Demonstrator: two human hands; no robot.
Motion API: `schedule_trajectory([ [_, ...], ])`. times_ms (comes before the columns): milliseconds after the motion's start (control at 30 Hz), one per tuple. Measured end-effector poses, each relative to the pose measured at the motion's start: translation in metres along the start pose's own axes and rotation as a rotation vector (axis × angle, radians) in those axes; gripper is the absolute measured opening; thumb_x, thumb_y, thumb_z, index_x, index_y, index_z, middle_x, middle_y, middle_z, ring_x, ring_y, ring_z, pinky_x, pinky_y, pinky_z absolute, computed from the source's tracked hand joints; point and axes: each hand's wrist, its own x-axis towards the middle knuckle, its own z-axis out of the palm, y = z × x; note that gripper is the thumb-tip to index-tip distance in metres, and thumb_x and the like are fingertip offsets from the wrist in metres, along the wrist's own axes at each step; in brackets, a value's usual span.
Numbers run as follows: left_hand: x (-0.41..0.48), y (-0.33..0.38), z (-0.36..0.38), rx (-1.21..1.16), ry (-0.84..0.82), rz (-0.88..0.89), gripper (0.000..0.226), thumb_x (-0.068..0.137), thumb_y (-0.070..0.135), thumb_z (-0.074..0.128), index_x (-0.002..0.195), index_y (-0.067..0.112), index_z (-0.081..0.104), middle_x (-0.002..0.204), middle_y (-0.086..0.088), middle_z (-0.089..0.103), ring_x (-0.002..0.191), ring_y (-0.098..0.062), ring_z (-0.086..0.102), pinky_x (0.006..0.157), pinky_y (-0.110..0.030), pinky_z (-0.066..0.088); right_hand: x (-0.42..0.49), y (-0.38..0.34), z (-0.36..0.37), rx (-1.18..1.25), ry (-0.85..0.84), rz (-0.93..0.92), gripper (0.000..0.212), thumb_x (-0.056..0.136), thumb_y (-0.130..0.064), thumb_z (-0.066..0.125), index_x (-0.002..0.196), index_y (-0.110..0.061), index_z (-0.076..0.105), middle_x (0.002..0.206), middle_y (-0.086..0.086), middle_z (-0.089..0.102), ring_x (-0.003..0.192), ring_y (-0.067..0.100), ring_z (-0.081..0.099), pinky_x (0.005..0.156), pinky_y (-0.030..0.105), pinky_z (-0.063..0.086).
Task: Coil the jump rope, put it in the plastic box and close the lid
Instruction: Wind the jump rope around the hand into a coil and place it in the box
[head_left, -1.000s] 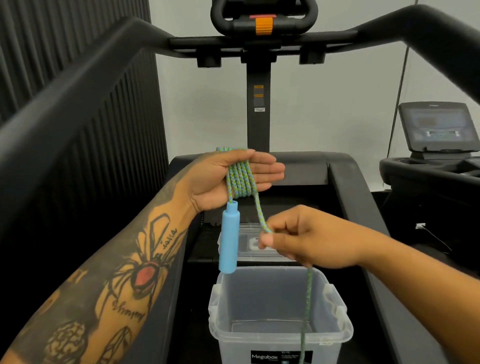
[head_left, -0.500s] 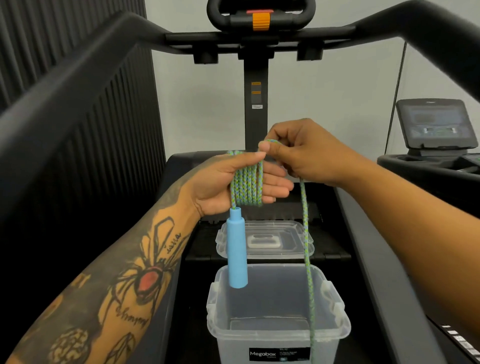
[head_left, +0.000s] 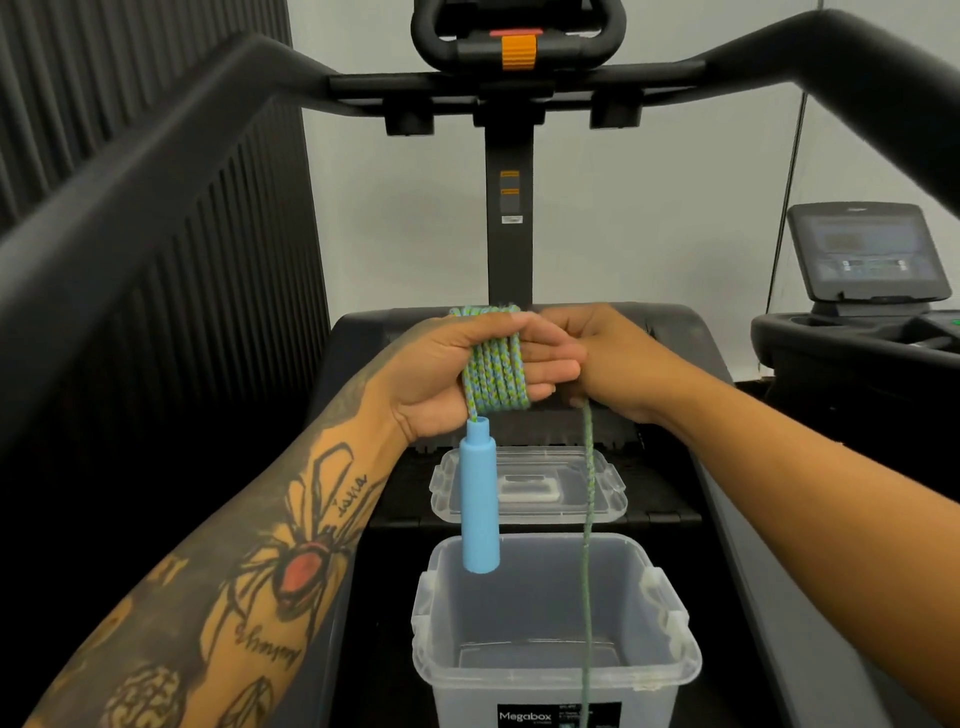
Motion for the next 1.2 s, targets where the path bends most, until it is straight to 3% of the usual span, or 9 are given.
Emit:
schedule_trajectory([
  [100, 0.0, 0.004, 0.002, -0.043, 0.008, 0.039, 0.034, 0.084, 0.019, 0.048, 0.088, -0.003, 0.073, 0.096, -0.019, 0.073, 0.088, -0.026, 0.072, 0.076, -0.033, 0.059, -0.013, 0.014, 0.011, -0.032, -0.03, 0.094, 0.037, 0.098, -0.01, 0.047, 0.067, -0.021, 0.066, 0.056, 0.004, 0.049, 0.042, 0.011, 0.038, 0.045, 0.027, 0.034],
  [167, 0.0, 0.007, 0.001, -0.022, 0.03, 0.063, 0.034, 0.084, 0.02, 0.047, 0.092, -0.003, 0.071, 0.1, -0.018, 0.073, 0.094, -0.027, 0.071, 0.081, -0.034, 0.058, -0.027, 0.021, 0.02, -0.017, -0.103, 0.135, 0.034, 0.102, -0.028, 0.045, 0.08, -0.013, 0.067, 0.055, 0.0, 0.048, 0.042, 0.012, 0.037, 0.047, 0.029, 0.034],
  [233, 0.0, 0.008, -0.003, 0.031, 0.064, 0.065, 0.034, 0.088, 0.02, 0.045, 0.101, -0.003, 0.066, 0.104, -0.016, 0.072, 0.099, -0.026, 0.069, 0.086, -0.034, 0.056, -0.041, 0.023, 0.026, -0.034, -0.163, 0.132, 0.033, 0.102, -0.027, 0.044, 0.086, -0.008, 0.065, 0.055, 0.001, 0.047, 0.044, 0.014, 0.036, 0.048, 0.03, 0.034],
  [433, -0.003, 0.005, -0.017, 0.098, 0.107, -0.01, 0.037, 0.092, 0.021, 0.044, 0.111, -0.005, 0.06, 0.108, -0.019, 0.07, 0.104, -0.029, 0.067, 0.092, -0.037, 0.053, -0.067, -0.02, 0.009, -0.201, -0.232, -0.048, 0.033, 0.098, -0.022, 0.056, 0.073, 0.0, 0.052, 0.054, -0.001, 0.041, 0.048, 0.01, 0.035, 0.049, 0.023, 0.035],
  [567, -0.005, 0.002, -0.011, 0.082, 0.064, -0.055, 0.045, 0.087, 0.03, 0.048, 0.112, -0.006, 0.059, 0.099, -0.019, 0.07, 0.086, -0.026, 0.071, 0.08, -0.037, 0.058, -0.05, -0.052, -0.008, -0.281, -0.161, -0.151, 0.026, 0.096, -0.016, 0.057, 0.075, -0.002, 0.059, 0.051, -0.007, 0.043, 0.043, -0.001, 0.041, 0.048, 0.013, 0.033],
  [667, -0.004, 0.003, -0.005, 0.109, -0.008, -0.085, 0.058, 0.089, 0.039, 0.042, 0.123, -0.008, 0.052, 0.105, -0.024, 0.068, 0.09, -0.028, 0.071, 0.079, -0.034, 0.057, -0.024, -0.056, -0.021, -0.313, -0.052, -0.196, 0.023, 0.095, -0.021, 0.059, 0.077, -0.007, 0.061, 0.044, -0.011, 0.046, 0.04, 0.001, 0.036, 0.044, 0.012, 0.031],
  [833, 0.0, 0.002, -0.001, 0.209, 0.036, 0.022, 0.04, 0.088, 0.032, 0.05, 0.106, -0.001, 0.063, 0.102, -0.023, 0.071, 0.076, -0.018, 0.072, 0.066, -0.025, 0.057, 0.005, -0.04, -0.029, -0.289, 0.051, -0.194, 0.021, 0.093, -0.023, 0.063, 0.081, -0.005, 0.063, 0.051, -0.007, 0.046, 0.042, 0.002, 0.037, 0.045, 0.015, 0.034],
  [1033, 0.003, -0.001, -0.001, 0.137, 0.102, 0.094, 0.023, 0.079, 0.019, 0.057, 0.084, 0.004, 0.074, 0.083, -0.014, 0.075, 0.066, -0.013, 0.071, 0.059, -0.022, 0.056, 0.012, -0.018, -0.016, -0.081, 0.066, -0.153, 0.03, 0.095, -0.03, 0.059, 0.083, -0.003, 0.061, 0.063, 0.014, 0.05, 0.055, 0.023, 0.037, 0.048, 0.027, 0.032],
  [1200, 0.004, -0.002, 0.0, 0.031, 0.129, 0.101, 0.023, 0.08, 0.021, 0.058, 0.081, 0.005, 0.074, 0.085, -0.015, 0.075, 0.07, -0.015, 0.073, 0.058, -0.024, 0.057, 0.012, -0.006, -0.005, 0.107, 0.01, -0.097, 0.028, 0.099, -0.024, 0.052, 0.075, -0.012, 0.06, 0.053, -0.004, 0.048, 0.047, 0.016, 0.039, 0.042, 0.023, 0.035],
])
